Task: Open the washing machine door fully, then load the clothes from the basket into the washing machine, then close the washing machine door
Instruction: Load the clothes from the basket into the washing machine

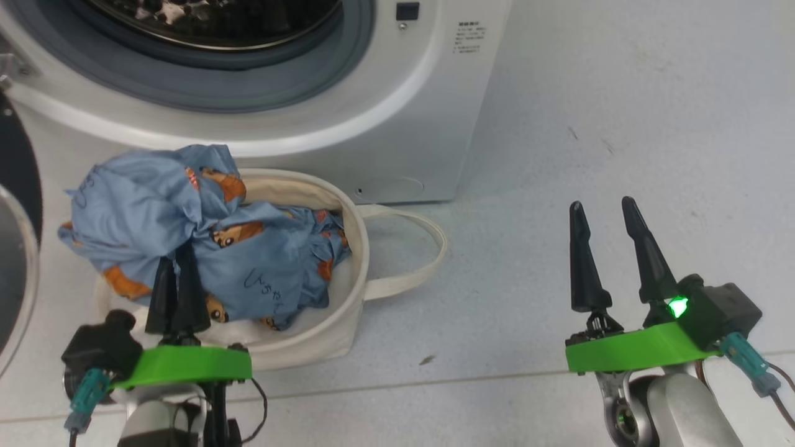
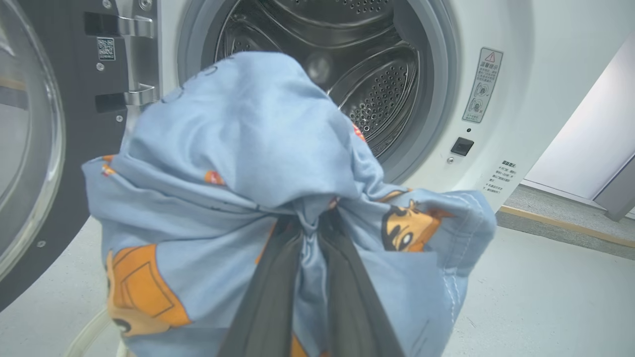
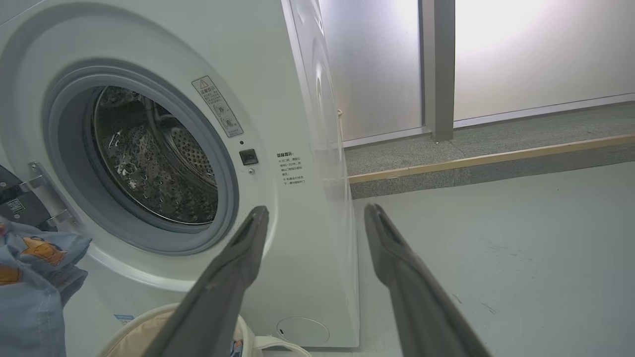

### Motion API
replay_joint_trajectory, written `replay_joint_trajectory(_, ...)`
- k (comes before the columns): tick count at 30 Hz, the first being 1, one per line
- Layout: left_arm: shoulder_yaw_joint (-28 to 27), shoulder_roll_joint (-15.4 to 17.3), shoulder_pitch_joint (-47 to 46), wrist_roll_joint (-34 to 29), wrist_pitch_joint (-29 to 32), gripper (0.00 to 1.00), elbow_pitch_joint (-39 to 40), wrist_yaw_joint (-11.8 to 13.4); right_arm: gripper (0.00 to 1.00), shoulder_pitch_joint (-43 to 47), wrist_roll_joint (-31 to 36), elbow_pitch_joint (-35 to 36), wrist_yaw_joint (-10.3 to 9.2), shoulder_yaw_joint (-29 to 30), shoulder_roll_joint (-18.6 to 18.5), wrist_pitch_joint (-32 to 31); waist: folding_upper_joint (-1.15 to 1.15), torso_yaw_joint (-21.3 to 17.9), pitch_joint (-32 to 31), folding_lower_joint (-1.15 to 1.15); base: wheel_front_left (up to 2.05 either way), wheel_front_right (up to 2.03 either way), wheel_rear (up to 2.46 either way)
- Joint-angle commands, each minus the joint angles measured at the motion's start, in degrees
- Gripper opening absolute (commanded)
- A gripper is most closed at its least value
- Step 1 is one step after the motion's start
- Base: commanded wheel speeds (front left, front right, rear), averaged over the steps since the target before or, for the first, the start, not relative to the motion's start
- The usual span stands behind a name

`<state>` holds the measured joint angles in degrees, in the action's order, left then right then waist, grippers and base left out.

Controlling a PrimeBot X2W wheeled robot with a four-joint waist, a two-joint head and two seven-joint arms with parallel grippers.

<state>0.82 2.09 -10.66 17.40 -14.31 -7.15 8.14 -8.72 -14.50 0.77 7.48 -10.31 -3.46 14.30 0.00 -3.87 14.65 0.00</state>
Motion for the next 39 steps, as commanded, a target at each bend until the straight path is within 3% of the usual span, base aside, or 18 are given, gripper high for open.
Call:
replay_joint_trajectory(1,-2.19,0.79,-2.9,-0.85,-0.69,0.0,2.36,0.06,1.0,-0.51,-0.4,2.21,0.01,-1.14,0.57,0.7,0.0,-1.16,1.69,0.0,0.0,0.0,0.0)
replay_joint_trajectory(6,-4.66,0.79,-7.43,-1.7,-0.69,0.0,1.76,0.35,1.0,-1.96,-0.94,2.77,0.01,-0.81,0.57,0.7,0.0,-3.32,6.1,0.0,0.0,0.0,0.0)
replay_joint_trajectory(16,-9.26,0.98,-24.07,-7.9,-0.69,0.0,-2.12,-2.59,1.0,-6.09,-2.17,4.32,0.01,-1.29,0.58,0.7,0.0,-7.44,17.52,0.0,0.0,0.0,0.0)
replay_joint_trajectory(27,-14.78,6.8,-47.98,-10.96,-0.69,0.0,-11.45,-4.16,1.0,-9.12,-4.4,5.37,0.01,-1.25,0.58,0.7,0.0,-10.88,27.18,0.0,0.0,0.0,0.0)
replay_joint_trajectory(35,-15.3,10.53,-61.13,-12.69,-0.69,0.0,-20.02,-3.65,1.0,-10.47,-5.1,5.93,0.01,-1.3,0.58,0.7,0.0,-11.83,30.75,0.0,0.0,0.0,0.0)
replay_joint_trajectory(39,-16.63,10.92,-68.58,-11.09,-0.69,0.0,-25.1,-3.16,1.0,-11.0,-5.06,6.3,0.01,-1.26,0.58,0.7,0.0,-11.89,32.91,0.0,0.0,0.0,0.0)
